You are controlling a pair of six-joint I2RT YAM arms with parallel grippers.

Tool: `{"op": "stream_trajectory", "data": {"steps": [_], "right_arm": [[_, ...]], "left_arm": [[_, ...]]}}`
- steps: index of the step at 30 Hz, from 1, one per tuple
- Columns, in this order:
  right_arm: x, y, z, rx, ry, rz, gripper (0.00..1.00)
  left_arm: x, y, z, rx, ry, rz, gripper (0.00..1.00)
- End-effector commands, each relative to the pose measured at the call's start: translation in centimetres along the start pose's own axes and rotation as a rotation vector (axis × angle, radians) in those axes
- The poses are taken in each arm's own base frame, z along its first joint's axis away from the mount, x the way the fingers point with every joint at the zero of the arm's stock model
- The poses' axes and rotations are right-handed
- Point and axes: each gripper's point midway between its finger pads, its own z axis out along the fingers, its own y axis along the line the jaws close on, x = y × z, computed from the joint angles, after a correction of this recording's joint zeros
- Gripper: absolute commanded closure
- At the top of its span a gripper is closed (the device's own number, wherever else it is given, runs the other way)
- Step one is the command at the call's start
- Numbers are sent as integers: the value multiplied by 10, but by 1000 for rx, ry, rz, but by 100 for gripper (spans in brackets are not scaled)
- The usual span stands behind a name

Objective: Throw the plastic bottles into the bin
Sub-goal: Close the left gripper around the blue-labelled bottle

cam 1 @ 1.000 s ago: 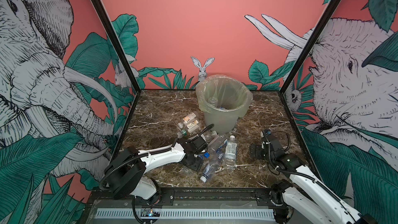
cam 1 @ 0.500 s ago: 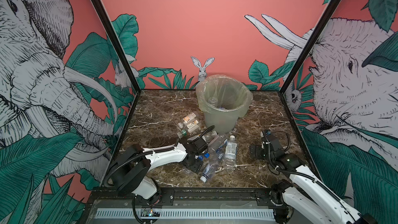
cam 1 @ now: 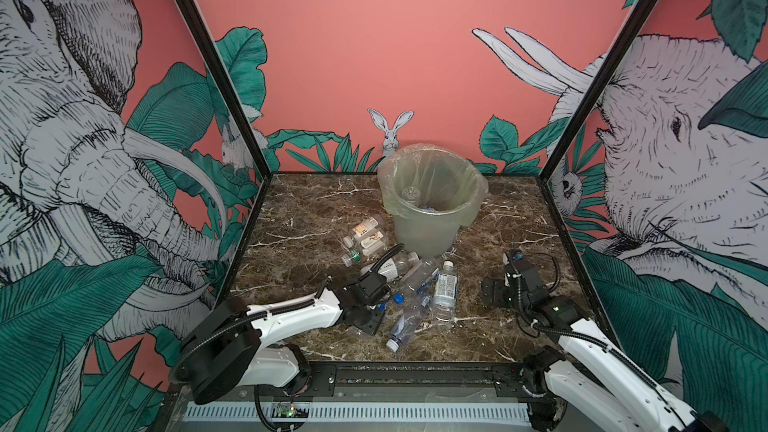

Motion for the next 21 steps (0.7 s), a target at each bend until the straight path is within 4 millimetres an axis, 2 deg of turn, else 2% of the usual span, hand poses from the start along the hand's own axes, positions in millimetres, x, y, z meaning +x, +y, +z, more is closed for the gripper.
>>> {"op": "stream_trajectory", "data": {"steps": [1, 6, 11, 21], "right_arm": [[-2, -3, 2, 17, -14, 18, 1], [-2, -3, 2, 17, -11, 15, 1], [-2, -3, 3, 17, -11, 15, 1], [-3, -2, 3, 13, -8, 10, 1]], "left_arm": [[-8, -7, -8, 62, -110, 11, 50], [-14, -7, -29, 111, -260, 8, 50], [-24, 0, -58, 125, -423, -8, 51], [-48, 6, -133, 160, -747, -12, 51]]}}
